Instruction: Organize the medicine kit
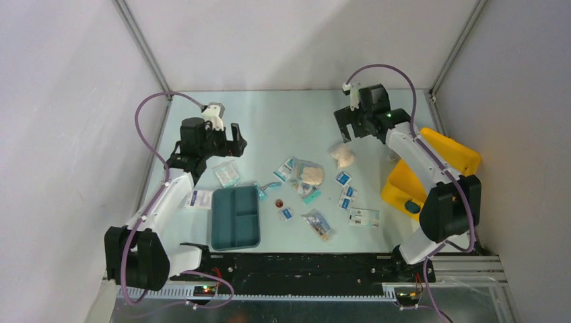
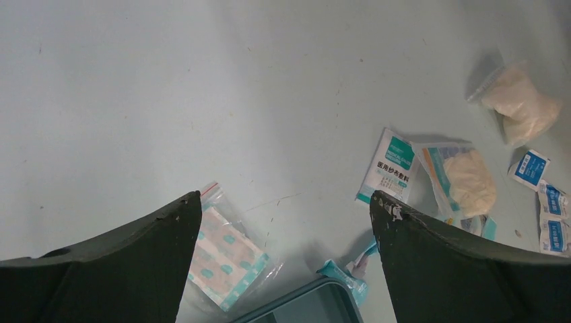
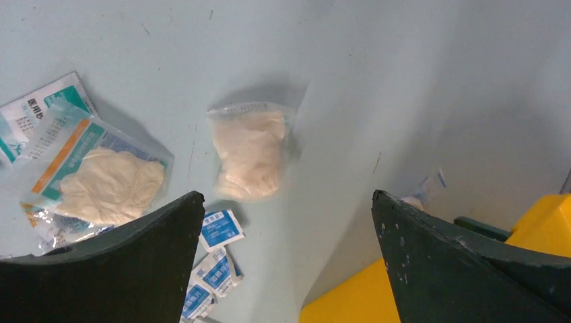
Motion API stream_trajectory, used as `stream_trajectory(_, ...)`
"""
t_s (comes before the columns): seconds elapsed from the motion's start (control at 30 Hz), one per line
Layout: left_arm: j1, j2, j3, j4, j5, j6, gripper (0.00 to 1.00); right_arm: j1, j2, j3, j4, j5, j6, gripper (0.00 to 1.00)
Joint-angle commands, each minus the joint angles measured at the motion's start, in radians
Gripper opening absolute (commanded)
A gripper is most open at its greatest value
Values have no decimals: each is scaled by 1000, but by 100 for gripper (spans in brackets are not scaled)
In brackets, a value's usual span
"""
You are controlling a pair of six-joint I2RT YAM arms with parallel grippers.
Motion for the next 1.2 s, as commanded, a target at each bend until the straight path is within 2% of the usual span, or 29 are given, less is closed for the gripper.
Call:
stream_trajectory(0.0,-3,-41,17,34,27,-9,100,10,82,93,-25,16,-40,99)
stream_trajectory(0.07,-4,-35,16,32,51,-10,99,15,142,143,-81,24,-62,98)
stream_trajectory(0.13,-5,-25,13,30,64,-12,99,15,187,169,-102,19,-54,90)
stream_trajectory(0.33,-7,-6,9,27,71,-11,97,31,226,106,-70,-88,-42,66)
stream_trajectory(0.43,-6,-1,10,17,68,-5,97,38,232,68,-37,-101,-30,61)
stream_trajectory(0.73,-7,-7,27,-25,69,12,95,37,304,1,11,-102,20,37)
stream_trajectory(0.83,-8,-24,33,-36,61,24,95,34,336,-4,29,-119,38,32)
stream_trajectory(1.07,-8,-56,13,-53,44,39,95,31,422,-5,57,-153,51,31)
stream_trajectory(1.17,-8,-77,1,-55,51,45,95,29,409,1,34,-179,57,29)
